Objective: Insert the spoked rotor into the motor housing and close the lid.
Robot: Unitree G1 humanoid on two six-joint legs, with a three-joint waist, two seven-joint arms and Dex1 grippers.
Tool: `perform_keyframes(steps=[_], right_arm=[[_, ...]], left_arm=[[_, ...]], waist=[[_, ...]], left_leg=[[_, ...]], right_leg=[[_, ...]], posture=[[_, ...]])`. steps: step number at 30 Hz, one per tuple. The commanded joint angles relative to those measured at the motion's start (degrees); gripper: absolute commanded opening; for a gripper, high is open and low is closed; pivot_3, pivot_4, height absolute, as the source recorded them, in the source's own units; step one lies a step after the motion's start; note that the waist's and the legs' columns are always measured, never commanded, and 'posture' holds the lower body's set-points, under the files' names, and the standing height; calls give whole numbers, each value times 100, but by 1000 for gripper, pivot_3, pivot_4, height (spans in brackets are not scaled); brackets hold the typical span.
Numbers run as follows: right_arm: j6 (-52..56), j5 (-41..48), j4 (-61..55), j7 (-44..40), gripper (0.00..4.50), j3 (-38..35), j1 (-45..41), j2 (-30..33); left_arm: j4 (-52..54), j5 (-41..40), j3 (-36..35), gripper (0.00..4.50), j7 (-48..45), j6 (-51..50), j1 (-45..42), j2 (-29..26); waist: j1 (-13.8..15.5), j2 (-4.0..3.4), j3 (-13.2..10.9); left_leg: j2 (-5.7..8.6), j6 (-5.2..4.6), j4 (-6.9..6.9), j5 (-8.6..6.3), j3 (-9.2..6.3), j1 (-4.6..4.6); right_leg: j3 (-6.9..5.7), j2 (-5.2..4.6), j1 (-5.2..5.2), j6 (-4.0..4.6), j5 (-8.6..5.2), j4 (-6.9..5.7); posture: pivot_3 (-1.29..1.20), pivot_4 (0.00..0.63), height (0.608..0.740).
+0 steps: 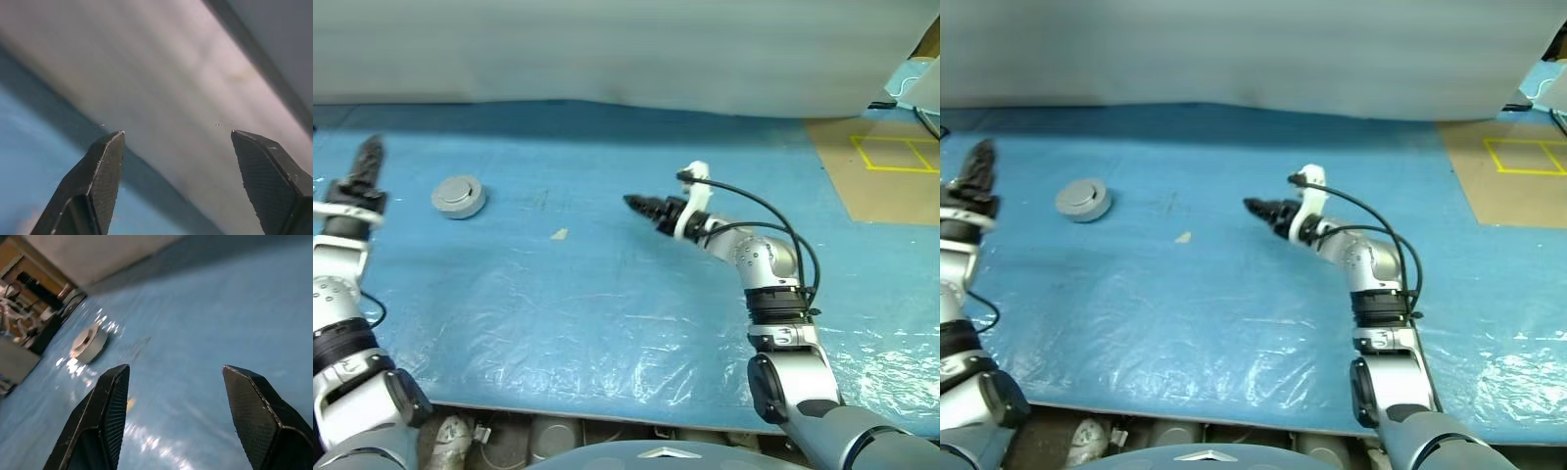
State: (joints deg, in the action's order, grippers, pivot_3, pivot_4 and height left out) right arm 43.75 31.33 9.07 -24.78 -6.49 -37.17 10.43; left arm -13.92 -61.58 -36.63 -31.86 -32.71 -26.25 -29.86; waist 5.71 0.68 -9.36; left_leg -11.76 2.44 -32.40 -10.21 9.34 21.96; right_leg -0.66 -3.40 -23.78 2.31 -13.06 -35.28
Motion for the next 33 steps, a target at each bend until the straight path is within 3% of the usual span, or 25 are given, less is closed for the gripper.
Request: perform_keyframes(steps=[1, 3, 6, 10, 15, 20, 33], right_arm=[[-633, -419, -492, -63, 3140, 90, 223, 308], [-792, -617, -753, -85, 3140, 220, 421, 498], [-1180, -1083, -1103, -7, 3140, 453, 811, 731], [-1526, -1578, -1402, 275, 3140, 643, 1294, 757], [-1809, -2109, -1810, 790, 3140, 831, 1907, 564], [-1831, -2348, -2185, 1006, 3140, 935, 2397, 441], [-1893, -2442, -2001, 1000, 3140, 941, 2160, 356]], left_arm=[[1072, 236, 942, 3644, -356, -346, 246, 149], [1438, 664, 1657, 3644, -669, -361, 468, 143], [1520, 1858, 2705, 3644, -1186, 464, 694, 145], [996, 2931, 3366, 3644, -1553, 1637, 666, 359], [605, 3264, 3376, 3644, -1369, 2285, 426, 989], [769, 3426, 3408, 3644, -1232, 2447, 660, 1256], [714, 3656, 3355, 3644, -953, 2492, 757, 1437]], waist=[[-22, 0, 0], [-68, 0, 0], [-133, -3, -1], [-181, -3, -2], [-170, -5, -2], [-183, -5, -2], [-177, -7, -3]], left_leg=[[1, 0, 0, 0, 1, 1], [3, 0, 4, 0, 4, -1], [0, 0, 20, 0, 8, -3], [1, 0, 21, 0, 8, 1], [2, -1, 15, 0, 8, -2], [1, -2, 14, 0, 13, -6], [1, -3, 15, 0, 17, -13]], right_leg=[[1, 6, -1, -3, 2, 1], [5, 16, -4, -16, 10, 4], [10, 32, -13, -14, 8, 12], [12, 33, -17, -14, 8, 17], [14, 29, -7, -14, 8, 27], [19, 30, -7, -14, 8, 29], [26, 30, -5, -15, 8, 28]], posture=[[0, 150, 740], [0, 150, 740], [0, 150, 740], [0, 150, 740], [0, 150, 740], [0, 150, 740], [0, 150, 740]])
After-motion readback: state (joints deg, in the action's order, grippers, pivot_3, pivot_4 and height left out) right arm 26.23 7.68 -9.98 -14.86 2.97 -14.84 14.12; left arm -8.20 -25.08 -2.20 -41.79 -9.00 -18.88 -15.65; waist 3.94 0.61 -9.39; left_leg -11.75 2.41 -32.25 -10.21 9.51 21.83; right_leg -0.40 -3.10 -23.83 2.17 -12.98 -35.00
